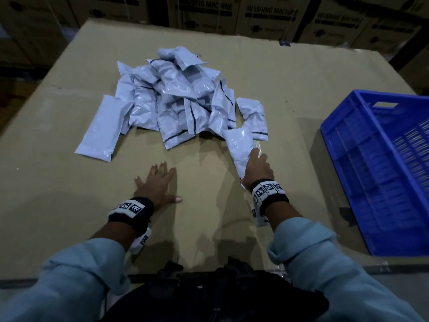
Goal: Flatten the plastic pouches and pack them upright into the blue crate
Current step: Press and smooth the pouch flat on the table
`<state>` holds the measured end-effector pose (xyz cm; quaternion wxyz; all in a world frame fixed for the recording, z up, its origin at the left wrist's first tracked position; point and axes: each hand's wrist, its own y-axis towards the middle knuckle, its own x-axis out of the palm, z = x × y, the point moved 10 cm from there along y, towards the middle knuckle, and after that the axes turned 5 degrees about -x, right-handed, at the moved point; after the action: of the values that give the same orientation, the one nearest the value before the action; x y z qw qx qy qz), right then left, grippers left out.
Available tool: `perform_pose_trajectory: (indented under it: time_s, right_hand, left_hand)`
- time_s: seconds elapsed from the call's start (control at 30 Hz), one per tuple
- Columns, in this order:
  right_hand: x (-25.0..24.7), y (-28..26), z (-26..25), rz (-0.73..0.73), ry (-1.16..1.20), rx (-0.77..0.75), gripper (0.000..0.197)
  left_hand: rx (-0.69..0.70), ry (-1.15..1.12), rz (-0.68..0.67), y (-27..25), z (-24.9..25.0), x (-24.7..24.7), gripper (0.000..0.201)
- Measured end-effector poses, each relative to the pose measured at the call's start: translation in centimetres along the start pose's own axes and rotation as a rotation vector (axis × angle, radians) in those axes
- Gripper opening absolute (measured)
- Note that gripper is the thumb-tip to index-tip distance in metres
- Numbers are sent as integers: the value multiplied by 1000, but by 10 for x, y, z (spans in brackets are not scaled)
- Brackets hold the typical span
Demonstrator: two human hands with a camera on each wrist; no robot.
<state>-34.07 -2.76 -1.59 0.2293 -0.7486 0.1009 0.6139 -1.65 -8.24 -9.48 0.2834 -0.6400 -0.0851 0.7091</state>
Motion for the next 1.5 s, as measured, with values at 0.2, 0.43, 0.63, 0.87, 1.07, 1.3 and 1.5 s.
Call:
perform_pose_trajectory:
  time_s: [0.2, 0.43, 0.63, 0.87, 1.07, 1.3, 1.5]
  right_hand:
    - [18, -52, 7, -90, -120, -164, 93]
    - [41, -115, 10, -154, -116, -419, 98]
    - [64, -166, -3, -152, -74, -641, 99]
    - [82, -193, -23, -116, -126, -675, 93]
    - [92, -198, -26, -74, -142, -609, 89]
    - [97, -202, -28, 12, -75, -522, 78]
    - [93, -214, -32, 146, -136, -504, 71]
  left_hand:
    - [-69, -18, 40, -34, 10, 26, 73]
    - [-135, -219, 162, -92, 37, 44, 60]
    - [-14, -448, 528, -150, 67, 12, 58]
    - [129, -61, 455, -153, 107, 42, 65]
    - [346, 80, 354, -143, 116, 59, 69]
    - [480, 76, 308, -145, 115, 64, 67]
    - [493, 106, 299, -150, 113, 68, 71]
